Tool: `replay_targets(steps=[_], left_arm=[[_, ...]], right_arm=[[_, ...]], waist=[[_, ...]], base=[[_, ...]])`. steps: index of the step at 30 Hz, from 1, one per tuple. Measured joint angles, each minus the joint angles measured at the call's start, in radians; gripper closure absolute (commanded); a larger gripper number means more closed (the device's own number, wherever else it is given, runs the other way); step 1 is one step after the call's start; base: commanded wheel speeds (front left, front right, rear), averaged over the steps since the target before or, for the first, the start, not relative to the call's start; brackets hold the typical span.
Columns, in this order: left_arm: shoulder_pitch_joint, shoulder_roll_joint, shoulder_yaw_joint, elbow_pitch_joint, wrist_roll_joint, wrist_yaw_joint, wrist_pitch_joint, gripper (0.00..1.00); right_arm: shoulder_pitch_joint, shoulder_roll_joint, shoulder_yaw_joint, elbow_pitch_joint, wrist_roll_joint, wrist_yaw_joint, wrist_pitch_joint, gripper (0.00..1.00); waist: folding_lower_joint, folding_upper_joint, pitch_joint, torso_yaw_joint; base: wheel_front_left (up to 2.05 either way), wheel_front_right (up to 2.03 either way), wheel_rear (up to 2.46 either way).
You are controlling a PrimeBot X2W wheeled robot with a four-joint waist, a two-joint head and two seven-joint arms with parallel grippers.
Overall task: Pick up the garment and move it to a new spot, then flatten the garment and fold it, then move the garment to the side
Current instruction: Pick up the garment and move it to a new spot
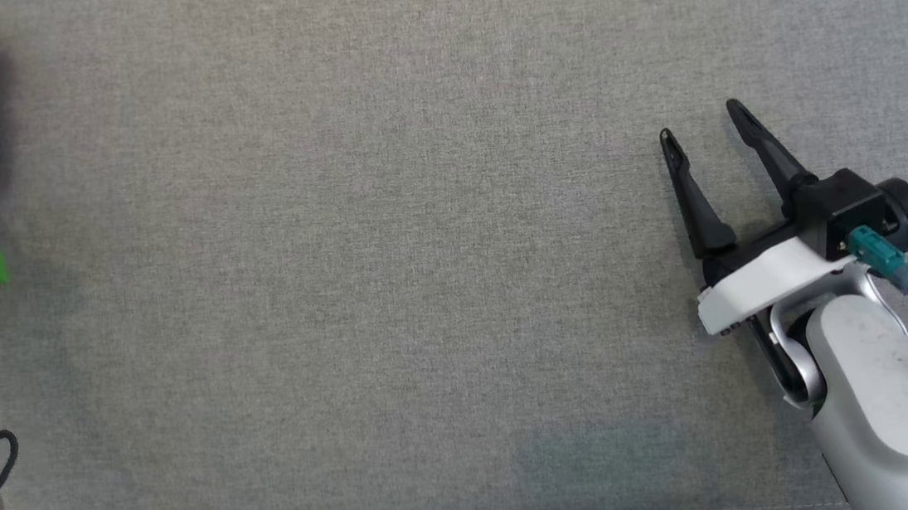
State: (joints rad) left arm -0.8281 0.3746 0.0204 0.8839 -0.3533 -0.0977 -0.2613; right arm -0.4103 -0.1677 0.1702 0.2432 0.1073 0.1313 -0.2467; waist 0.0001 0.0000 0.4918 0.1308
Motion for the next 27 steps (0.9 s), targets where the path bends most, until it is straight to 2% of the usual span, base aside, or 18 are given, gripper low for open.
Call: replay_targets(steps=[3,6,10,13,19,25,27], left_arm=[[0.082,-0.031,0.006,-0.141,0.035,-0.017,-0.001,1.00],[0.106,-0.056,-0.020,-0.223,0.052,-0.026,-0.001,1.00],[0.144,-0.110,-0.095,-0.306,0.064,-0.030,-0.001,1.00],[0.175,-0.156,-0.181,-0.352,0.028,-0.030,-0.001,1.00],[0.219,-0.224,-0.346,-0.422,-0.040,-0.031,-0.001,1.00],[0.253,-0.278,-0.444,-0.434,-0.083,-0.031,-0.001,1.00],[0.263,-0.287,-0.449,-0.422,-0.083,-0.031,-0.001,1.00]], right_arm=[[0.024,0.031,0.007,0.041,0.016,0.000,-0.009,0.00],[0.037,0.044,0.015,0.067,0.024,0.000,-0.012,0.00],[0.053,0.064,0.022,0.079,0.041,0.000,-0.015,0.00],[0.070,0.079,0.015,0.072,0.052,0.000,-0.016,0.00],[0.103,0.094,0.005,0.065,0.064,0.000,-0.016,0.00],[0.129,0.100,-0.011,0.058,0.067,0.000,-0.016,0.00],[0.137,0.102,-0.014,0.058,0.067,0.000,-0.016,0.00]], waist=[[0.0000,0.0000,-0.051,0.001],[0.0000,0.0000,-0.094,-0.002],[-0.0001,0.0000,-0.151,-0.014],[-0.0001,0.0000,-0.188,-0.032],[-0.0001,0.0000,-0.230,-0.103],[-0.0001,0.0001,-0.246,-0.197],[-0.0001,0.0001,-0.249,-0.228]], base=[[0.00,0.00,0.00],[0.00,0.00,0.00],[0.00,0.00,0.00],[0.00,0.00,0.00],[0.00,0.00,0.00],[0.00,0.00,0.00],[0.00,0.00,0.00]])
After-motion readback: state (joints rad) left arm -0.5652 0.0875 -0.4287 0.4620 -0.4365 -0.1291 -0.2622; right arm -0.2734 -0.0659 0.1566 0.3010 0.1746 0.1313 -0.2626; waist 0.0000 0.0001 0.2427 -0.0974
